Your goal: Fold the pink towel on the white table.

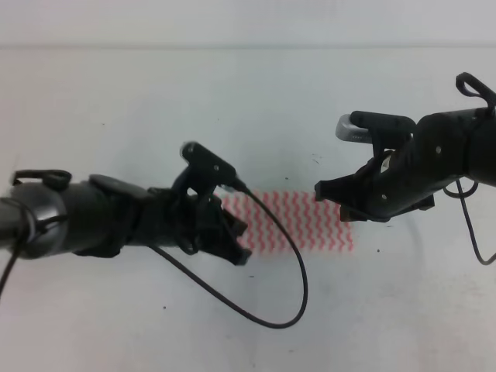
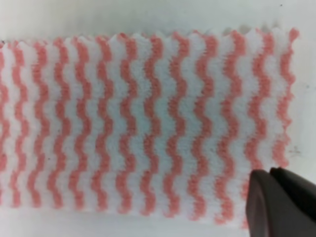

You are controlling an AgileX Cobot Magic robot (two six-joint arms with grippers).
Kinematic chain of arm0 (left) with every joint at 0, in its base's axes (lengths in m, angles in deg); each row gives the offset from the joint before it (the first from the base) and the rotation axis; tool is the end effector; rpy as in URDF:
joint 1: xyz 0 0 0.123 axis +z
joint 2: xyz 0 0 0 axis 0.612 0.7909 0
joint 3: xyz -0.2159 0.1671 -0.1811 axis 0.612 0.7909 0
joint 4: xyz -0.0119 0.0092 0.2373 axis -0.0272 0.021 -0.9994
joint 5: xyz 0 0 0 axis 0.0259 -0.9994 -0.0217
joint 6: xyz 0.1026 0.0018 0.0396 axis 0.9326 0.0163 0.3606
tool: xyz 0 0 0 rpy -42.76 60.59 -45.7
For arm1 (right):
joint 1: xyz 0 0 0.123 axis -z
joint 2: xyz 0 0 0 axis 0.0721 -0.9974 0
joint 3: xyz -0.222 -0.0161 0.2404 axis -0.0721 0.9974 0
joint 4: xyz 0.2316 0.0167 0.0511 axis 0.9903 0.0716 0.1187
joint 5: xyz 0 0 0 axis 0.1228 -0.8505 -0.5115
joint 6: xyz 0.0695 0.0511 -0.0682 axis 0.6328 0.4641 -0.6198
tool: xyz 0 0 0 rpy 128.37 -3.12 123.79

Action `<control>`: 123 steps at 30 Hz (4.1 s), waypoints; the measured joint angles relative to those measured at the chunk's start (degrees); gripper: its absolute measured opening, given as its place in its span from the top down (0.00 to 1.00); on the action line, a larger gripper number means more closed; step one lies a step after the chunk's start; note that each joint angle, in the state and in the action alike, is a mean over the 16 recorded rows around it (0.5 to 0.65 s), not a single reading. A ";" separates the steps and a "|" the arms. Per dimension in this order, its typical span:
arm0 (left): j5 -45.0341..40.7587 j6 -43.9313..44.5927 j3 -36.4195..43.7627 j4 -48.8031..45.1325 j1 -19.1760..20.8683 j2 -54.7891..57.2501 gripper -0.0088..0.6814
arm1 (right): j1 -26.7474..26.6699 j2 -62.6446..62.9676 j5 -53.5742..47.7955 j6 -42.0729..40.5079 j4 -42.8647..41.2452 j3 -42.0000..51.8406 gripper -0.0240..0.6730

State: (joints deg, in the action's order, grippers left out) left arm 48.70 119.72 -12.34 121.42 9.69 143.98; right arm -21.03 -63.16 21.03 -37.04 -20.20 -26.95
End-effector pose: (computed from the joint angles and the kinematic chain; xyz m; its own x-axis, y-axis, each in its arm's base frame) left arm 0.3135 -0.2065 0.2083 -0.4408 0.5254 -0.7278 0.7876 0.6153 -0.0329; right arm 0.3417 0.1729 0.2376 -0.9219 0.0374 -0.3856 -0.0794 0.9559 0.2826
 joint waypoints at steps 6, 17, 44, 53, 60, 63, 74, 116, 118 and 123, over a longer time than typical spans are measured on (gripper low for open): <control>-1.05 -4.91 0.02 -5.95 0.00 -1.90 1.00 | 0.00 0.00 0.00 0.00 0.00 0.00 0.99; -2.55 -17.69 0.02 -18.55 0.00 -0.03 1.00 | -0.01 0.13 0.02 -0.02 0.05 -0.02 0.99; -6.47 -8.85 -6.00 -8.65 -0.10 5.05 1.00 | 0.00 0.00 2.37 0.00 0.00 0.00 0.99; -8.23 -7.58 -7.47 -8.25 -0.10 7.83 1.00 | 0.00 0.00 2.26 0.00 0.00 0.00 0.99; -6.78 -6.79 -8.02 -8.39 -0.11 5.88 1.00 | 0.00 0.00 2.22 0.01 0.00 0.00 0.99; -5.66 -6.51 -8.24 -8.47 -0.11 4.60 1.00 | 0.00 0.00 2.20 0.01 -0.02 0.00 0.99; -2.13 -9.67 -8.50 -8.66 1.20 2.23 0.99 | 1.17 -0.05 1.68 0.19 -0.49 -0.01 0.83; -8.22 -14.80 -8.50 -6.40 6.05 9.25 0.99 | 2.71 -7.73 -4.41 0.11 0.04 -6.86 0.52; -8.22 -14.80 -8.50 -6.41 6.07 9.22 0.99 | 2.71 -7.87 -4.26 0.10 0.05 -6.86 0.52; -8.28 -14.82 -8.50 -6.44 6.10 9.20 0.99 | 2.71 -8.02 -3.71 0.09 0.10 -6.86 0.53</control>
State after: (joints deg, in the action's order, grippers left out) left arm 40.42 104.90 -20.84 114.98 15.79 153.18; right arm -18.32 -71.17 17.32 -36.96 -20.10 -33.81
